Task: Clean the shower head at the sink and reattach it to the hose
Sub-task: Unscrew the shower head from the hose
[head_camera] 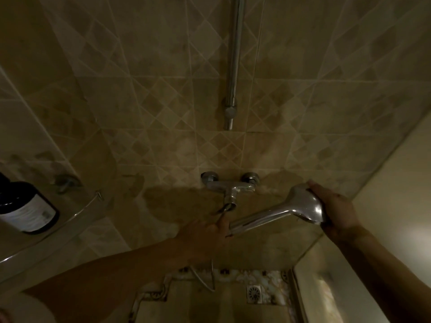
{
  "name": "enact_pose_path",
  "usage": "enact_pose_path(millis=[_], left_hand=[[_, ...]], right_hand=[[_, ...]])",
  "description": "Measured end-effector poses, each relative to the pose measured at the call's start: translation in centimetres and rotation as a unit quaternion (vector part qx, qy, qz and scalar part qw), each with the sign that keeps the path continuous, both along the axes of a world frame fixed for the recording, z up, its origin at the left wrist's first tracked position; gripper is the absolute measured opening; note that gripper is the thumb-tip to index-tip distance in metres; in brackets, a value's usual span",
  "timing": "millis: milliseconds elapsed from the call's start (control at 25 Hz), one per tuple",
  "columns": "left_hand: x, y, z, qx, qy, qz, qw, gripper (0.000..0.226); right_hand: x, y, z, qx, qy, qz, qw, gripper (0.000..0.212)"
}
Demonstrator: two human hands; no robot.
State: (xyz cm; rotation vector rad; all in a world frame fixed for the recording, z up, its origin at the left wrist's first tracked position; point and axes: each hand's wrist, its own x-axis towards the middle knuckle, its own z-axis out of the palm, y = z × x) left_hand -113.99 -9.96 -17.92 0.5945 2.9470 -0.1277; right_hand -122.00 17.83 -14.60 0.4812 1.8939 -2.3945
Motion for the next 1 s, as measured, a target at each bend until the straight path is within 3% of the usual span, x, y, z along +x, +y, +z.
enact_pose_path(millis=[120,240,280,360,440,480,560,680,720,800,880,920,1000], left_hand=[[0.2,0.7,0.7,0.062,-0.076,0.017,0.995,0.049],[0.6,1.6,0.3,0.190,-0.174,0.010,0.966,0.037],[0.8,1.6,0.1,0.216,-0.181,0.005,0.960,0.036],[0.7,1.2,-0.1,0.225,-0.163,0.014,0.960,0.036],[0.3,0.6,0.2,0.158,-0.111,0.015,0.981,0.039],[0.0,0.5,0.5,0.110,-0.075,0.004,0.991,0.042],[-0.4,0.8,1.1,0.042,-0.031,-0.014,0.999,0.046],[-1.0,1.0,1.3,0.047,-0.050,-0.021,0.997,0.047],[-1.3,0.7,1.0,0.059,-0.070,-0.013,0.996,0.047],[-1.9,-0.1,0.2,0.092,-0.112,0.015,0.989,0.048],[-2.3,-0.6,0.0,0.135,-0.135,0.045,0.981,0.042],[-2.4,-0.6,0.2,0.151,-0.133,0.056,0.978,0.039],[-2.7,-0.9,0.8,0.160,-0.119,0.061,0.978,0.038]], right_hand=[[0.1,0.4,0.0,-0.046,0.081,0.043,0.995,0.012],[-0.6,1.6,0.6,-0.058,0.123,0.068,0.988,0.031],[-0.8,2.1,0.8,-0.029,0.117,0.090,0.989,0.048],[-0.9,3.0,1.3,0.128,0.048,0.146,0.980,0.078],[-0.6,3.4,2.0,0.284,-0.076,0.206,0.933,0.076],[-0.6,3.4,2.3,0.310,-0.128,0.219,0.916,0.074],[-0.8,3.5,2.4,0.277,-0.161,0.219,0.922,0.068],[-1.3,3.8,1.9,0.098,-0.128,0.196,0.967,0.027],[-1.7,4.3,1.5,0.054,-0.112,0.195,0.973,0.033],[-1.9,5.3,1.1,0.000,-0.073,0.237,0.969,0.074],[-1.7,6.1,1.1,0.032,-0.033,0.298,0.954,0.100],[-1.3,6.3,1.3,0.074,-0.031,0.328,0.941,0.100],[-0.6,6.5,1.9,0.174,-0.051,0.363,0.914,0.080]])
